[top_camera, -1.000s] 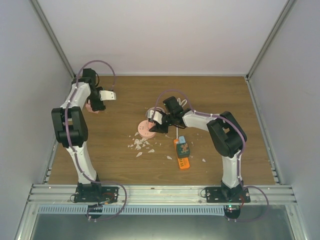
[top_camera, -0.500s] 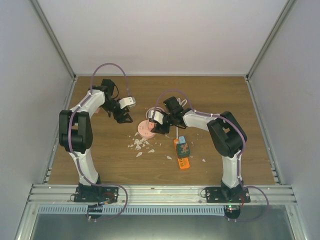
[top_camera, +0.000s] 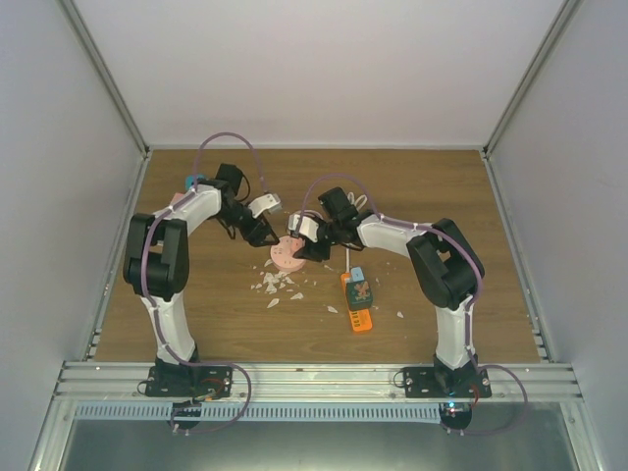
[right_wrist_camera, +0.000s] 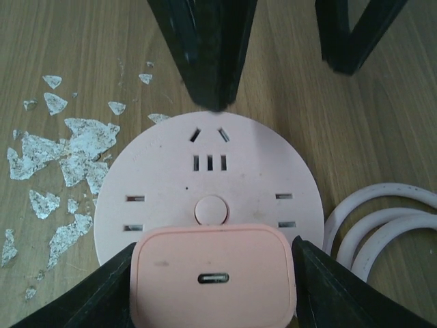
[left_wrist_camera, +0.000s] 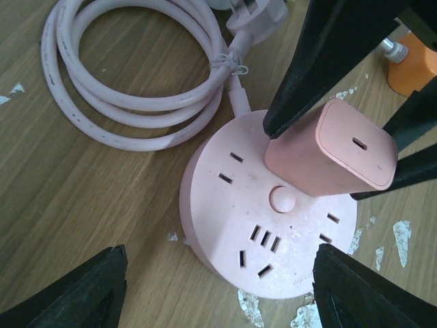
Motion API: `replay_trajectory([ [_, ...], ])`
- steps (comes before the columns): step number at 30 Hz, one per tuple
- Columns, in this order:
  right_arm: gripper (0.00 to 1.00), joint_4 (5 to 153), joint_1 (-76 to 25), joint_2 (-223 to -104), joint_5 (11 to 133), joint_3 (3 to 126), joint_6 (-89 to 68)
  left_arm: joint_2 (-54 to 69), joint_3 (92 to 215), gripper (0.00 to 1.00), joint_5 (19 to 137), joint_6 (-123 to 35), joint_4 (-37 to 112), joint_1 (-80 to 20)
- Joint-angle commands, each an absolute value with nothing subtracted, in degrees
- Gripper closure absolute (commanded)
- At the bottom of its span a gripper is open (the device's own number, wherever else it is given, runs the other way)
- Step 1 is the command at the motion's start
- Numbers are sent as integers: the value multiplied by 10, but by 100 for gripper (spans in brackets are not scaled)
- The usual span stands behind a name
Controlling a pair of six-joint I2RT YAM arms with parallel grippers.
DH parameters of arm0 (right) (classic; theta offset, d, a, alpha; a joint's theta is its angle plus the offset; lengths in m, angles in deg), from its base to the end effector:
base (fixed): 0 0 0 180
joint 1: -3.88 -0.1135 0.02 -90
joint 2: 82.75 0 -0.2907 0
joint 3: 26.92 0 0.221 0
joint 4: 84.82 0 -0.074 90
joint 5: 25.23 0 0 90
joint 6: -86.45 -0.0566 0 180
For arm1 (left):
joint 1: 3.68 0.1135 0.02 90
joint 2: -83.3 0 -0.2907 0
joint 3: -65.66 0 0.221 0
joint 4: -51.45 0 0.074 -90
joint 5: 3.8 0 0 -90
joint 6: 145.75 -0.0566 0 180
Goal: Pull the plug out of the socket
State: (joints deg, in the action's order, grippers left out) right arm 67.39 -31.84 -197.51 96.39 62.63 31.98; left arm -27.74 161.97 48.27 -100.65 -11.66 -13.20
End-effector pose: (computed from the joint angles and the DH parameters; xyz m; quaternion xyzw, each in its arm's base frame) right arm 0.3198 0.2665 0.1858 -0.6018 0.6913 0.2589 0.3049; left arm 0.3523 -0.0944 0.2126 0.4606 0.8206 -0.2774 0.1936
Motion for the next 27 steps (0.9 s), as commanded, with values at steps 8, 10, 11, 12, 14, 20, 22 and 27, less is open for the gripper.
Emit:
replay_trajectory([
  [8,55,666,-325,-1965,970,659,327,-321,1605,27,485,-968,-71,-154],
  [10,58,664,-327,-1967,969,660,327,-324,1604,27,486,-965,-66,-156],
  [11,59,663,-327,-1967,969,661,327,-327,1603,27,487,-962,-62,-156],
  [12,60,663,-327,-1967,969,661,327,-329,1602,27,489,-959,-58,-157],
  [14,62,663,-328,-1968,970,662,326,-335,1600,28,492,-952,-52,-160],
  [20,68,662,-329,-1970,970,665,323,-344,1599,29,512,-945,-38,-169],
  [22,70,662,-329,-1970,970,668,322,-347,1597,29,524,-951,-41,-171],
  [27,74,658,-330,-1969,973,674,320,-348,1583,32,572,-968,-39,-173],
])
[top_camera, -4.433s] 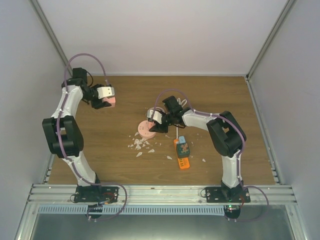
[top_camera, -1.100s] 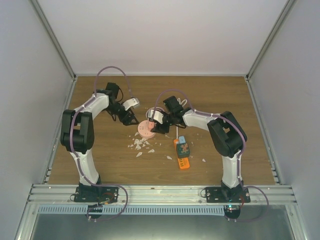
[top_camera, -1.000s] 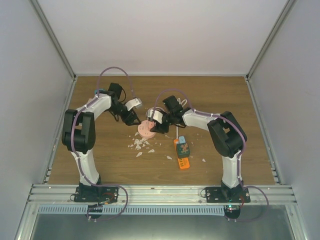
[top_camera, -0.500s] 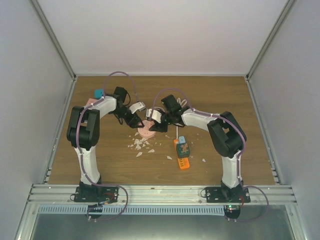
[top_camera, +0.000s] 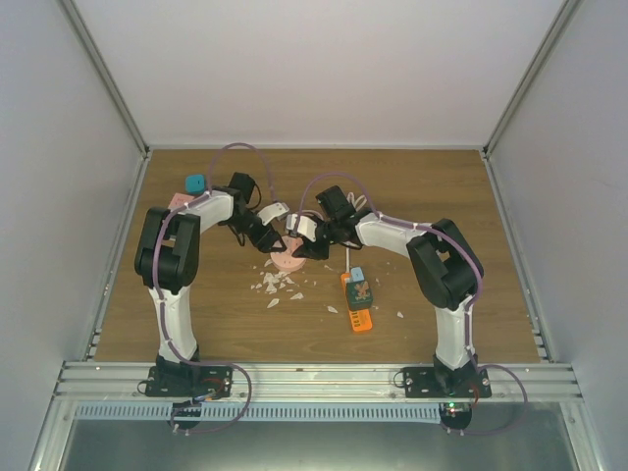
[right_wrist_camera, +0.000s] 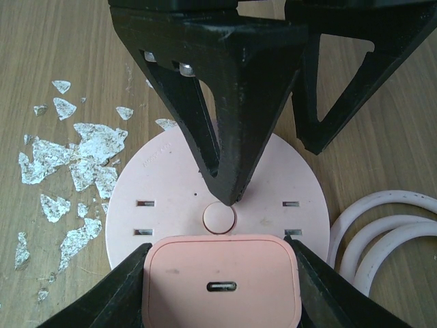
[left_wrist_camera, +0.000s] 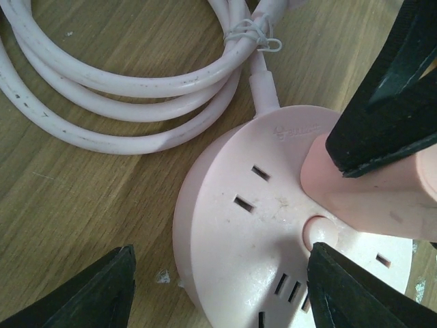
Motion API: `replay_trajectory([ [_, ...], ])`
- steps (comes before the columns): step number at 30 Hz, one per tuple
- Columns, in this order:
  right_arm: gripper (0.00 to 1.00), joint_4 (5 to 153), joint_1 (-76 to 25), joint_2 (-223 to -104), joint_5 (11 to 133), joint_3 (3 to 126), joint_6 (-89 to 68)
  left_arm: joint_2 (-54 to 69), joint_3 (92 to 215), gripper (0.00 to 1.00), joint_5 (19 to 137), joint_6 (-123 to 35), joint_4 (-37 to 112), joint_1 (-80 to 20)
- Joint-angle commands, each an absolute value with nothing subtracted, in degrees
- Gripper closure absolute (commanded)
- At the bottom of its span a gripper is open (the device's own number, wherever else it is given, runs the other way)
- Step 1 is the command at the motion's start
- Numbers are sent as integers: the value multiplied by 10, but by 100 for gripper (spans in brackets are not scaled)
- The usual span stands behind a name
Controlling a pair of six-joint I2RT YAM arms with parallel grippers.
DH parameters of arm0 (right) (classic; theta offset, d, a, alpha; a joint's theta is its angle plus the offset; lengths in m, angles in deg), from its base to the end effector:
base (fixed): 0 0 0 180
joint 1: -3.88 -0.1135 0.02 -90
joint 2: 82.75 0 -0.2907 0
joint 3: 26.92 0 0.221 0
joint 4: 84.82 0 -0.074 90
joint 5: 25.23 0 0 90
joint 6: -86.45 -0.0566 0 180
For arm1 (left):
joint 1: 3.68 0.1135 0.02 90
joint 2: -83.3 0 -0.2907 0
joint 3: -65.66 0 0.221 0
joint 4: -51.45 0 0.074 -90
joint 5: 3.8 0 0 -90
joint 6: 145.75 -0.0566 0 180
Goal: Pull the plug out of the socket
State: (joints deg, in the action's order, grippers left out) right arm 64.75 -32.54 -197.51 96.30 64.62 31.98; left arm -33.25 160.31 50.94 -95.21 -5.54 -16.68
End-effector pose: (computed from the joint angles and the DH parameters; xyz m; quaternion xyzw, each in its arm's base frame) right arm 0.3182 0.2716 0.1919 -0.6057 0.6902 0.2605 0.2982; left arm 0.3611 -0.1169 0.1732 0.4455 0.8379 -0.2723 0.1588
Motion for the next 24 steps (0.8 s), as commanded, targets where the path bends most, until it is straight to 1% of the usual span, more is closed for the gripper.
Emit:
replay_trajectory([
  [1,75,657,-329,-1968,973,674,320,-349,1579,32,581,-971,-39,-172],
  [11,79,657,-329,-1960,989,679,306,-355,1567,34,649,-986,-40,-173],
  [24,81,656,-316,-1953,1022,690,280,-364,1568,35,674,-981,-45,-172],
])
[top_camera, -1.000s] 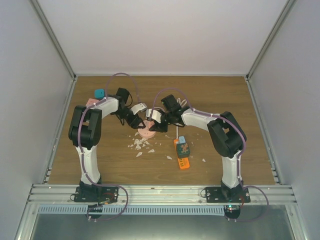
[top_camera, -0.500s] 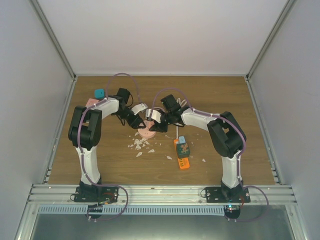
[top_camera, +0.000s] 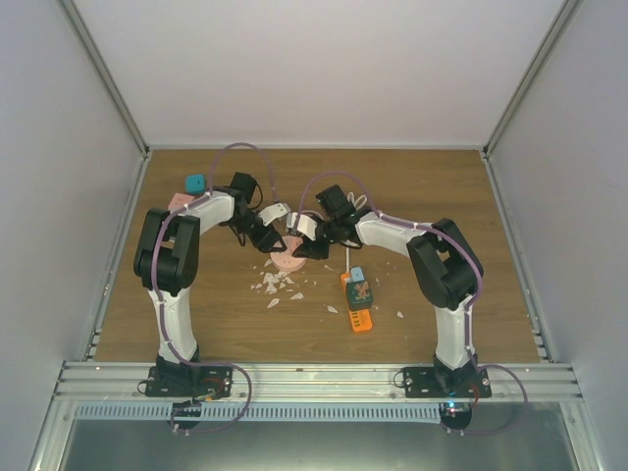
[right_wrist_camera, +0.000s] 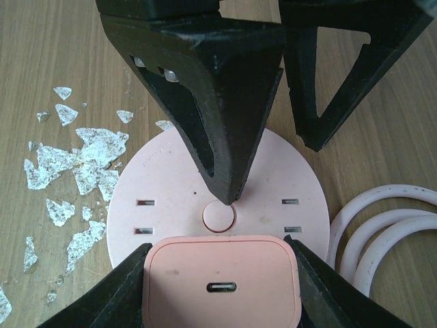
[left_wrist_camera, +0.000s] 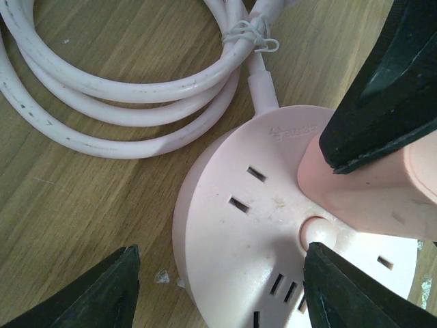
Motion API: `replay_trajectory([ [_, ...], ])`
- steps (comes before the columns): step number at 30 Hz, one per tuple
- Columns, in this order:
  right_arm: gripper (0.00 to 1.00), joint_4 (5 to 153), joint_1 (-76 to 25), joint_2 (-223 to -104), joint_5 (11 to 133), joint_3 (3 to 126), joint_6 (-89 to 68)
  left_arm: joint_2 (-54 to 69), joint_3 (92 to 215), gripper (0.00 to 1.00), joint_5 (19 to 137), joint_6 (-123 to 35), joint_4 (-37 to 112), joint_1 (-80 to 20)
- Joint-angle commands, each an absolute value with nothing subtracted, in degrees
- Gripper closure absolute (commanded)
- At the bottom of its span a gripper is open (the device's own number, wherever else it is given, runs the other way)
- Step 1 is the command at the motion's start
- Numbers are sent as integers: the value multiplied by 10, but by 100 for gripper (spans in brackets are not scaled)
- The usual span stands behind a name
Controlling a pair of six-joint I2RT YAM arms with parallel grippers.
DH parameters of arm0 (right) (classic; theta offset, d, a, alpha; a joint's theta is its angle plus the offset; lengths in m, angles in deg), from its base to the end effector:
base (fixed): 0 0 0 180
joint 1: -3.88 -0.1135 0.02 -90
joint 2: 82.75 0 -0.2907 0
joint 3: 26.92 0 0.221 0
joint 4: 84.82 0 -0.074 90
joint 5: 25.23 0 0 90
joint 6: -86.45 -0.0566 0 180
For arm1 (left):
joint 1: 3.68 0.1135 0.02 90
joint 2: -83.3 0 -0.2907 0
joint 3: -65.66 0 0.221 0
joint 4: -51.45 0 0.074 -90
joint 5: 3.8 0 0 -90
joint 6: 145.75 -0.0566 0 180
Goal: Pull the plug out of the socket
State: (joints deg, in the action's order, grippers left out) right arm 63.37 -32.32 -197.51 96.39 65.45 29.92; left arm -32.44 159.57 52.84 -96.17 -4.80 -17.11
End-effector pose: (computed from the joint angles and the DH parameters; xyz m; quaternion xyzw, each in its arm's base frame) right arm 0.3194 0.2706 0.1942 -0.5917 0.7037 0.2662 0.2895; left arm 0.3589 -0.1177 0.1745 0.4580 0.8360 -0.2544 0.1633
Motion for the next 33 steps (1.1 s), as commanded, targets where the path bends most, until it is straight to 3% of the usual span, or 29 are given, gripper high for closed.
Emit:
replay_trajectory([
  [1,81,656,-315,-1953,1026,690,278,-364,1568,35,676,-982,-45,-173],
  [33,85,634,-317,-1943,1011,704,249,-381,1573,40,736,-985,-40,-187],
])
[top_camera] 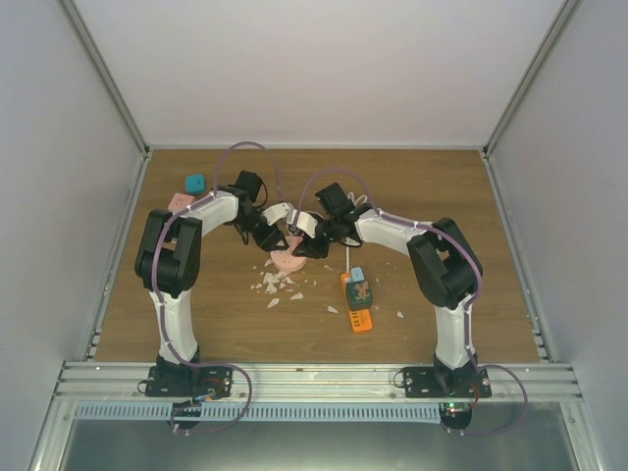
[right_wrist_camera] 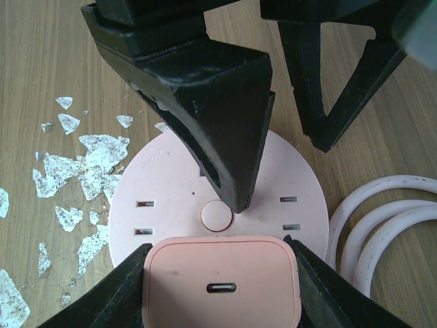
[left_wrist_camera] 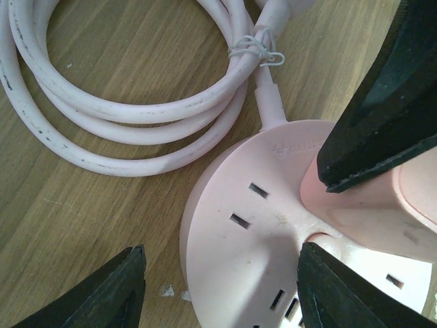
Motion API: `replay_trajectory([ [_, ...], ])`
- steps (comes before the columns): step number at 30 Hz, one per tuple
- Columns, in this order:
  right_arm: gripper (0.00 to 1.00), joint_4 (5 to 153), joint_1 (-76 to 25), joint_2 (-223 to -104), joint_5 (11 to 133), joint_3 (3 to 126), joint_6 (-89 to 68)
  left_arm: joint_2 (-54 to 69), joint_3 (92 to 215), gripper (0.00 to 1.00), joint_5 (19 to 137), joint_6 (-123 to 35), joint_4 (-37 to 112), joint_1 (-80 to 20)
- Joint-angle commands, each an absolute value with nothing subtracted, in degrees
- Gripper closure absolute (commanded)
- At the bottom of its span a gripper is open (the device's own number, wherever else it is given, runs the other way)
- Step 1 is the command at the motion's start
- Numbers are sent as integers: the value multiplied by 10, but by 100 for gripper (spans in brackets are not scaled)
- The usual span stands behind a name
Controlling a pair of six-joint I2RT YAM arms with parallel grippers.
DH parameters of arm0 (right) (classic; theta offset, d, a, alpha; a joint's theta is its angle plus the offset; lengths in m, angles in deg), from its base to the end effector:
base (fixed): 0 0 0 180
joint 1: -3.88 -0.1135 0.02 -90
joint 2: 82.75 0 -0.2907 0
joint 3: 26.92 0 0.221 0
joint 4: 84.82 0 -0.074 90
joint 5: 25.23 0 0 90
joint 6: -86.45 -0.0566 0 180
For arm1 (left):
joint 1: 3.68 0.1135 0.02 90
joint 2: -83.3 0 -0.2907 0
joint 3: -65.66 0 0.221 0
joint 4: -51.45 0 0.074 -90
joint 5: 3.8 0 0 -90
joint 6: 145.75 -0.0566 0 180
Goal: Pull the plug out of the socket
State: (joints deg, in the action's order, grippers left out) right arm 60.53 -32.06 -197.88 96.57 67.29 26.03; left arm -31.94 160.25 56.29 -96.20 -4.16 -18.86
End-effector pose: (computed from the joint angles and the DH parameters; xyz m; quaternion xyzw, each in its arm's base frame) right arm 0.3217 0.2700 0.1971 -0.5653 0.7287 0.2771 0.2697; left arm 0.3593 -0.1267 0.1790 0.4749 0.8340 -0.2247 0.1688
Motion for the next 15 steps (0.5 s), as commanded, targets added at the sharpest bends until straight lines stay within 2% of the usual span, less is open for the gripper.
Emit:
replay_trajectory([
  [1,85,633,-317,-1940,1013,704,247,-381,1573,40,738,-985,-40,-187],
  [15,87,631,-317,-1938,1033,712,209,-387,1570,41,756,-985,-32,-189],
])
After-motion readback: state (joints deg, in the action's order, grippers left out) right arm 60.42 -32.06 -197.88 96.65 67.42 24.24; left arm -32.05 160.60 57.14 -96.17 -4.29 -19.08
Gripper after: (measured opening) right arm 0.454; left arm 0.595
